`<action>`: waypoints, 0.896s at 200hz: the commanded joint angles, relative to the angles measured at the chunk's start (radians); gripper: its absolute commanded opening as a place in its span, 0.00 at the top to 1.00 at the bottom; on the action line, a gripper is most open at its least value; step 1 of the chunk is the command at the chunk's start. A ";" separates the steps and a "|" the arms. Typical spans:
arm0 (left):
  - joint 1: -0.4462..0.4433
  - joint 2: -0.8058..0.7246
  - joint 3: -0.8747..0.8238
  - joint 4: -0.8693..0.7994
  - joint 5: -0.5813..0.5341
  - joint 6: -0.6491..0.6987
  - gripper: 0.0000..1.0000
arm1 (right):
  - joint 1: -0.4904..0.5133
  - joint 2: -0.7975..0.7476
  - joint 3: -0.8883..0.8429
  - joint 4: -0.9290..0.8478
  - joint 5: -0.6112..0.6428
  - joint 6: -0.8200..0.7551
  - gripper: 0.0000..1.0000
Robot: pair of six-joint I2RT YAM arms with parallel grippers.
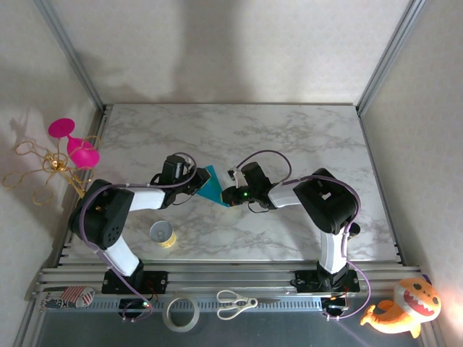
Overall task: Fold a paper plane with a square sheet of paper (pick it up from the middle)
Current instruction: Fourth fold the wing at the center of the table.
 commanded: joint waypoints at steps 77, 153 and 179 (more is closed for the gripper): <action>0.007 0.108 0.010 0.136 0.058 -0.059 0.88 | -0.007 0.100 -0.013 -0.197 0.059 -0.002 0.92; 0.007 0.142 0.026 0.122 0.053 -0.046 0.88 | -0.037 0.112 -0.013 -0.194 -0.006 0.011 0.89; 0.009 0.146 0.027 0.109 0.042 -0.042 0.88 | -0.041 0.118 -0.011 -0.201 -0.011 0.007 0.90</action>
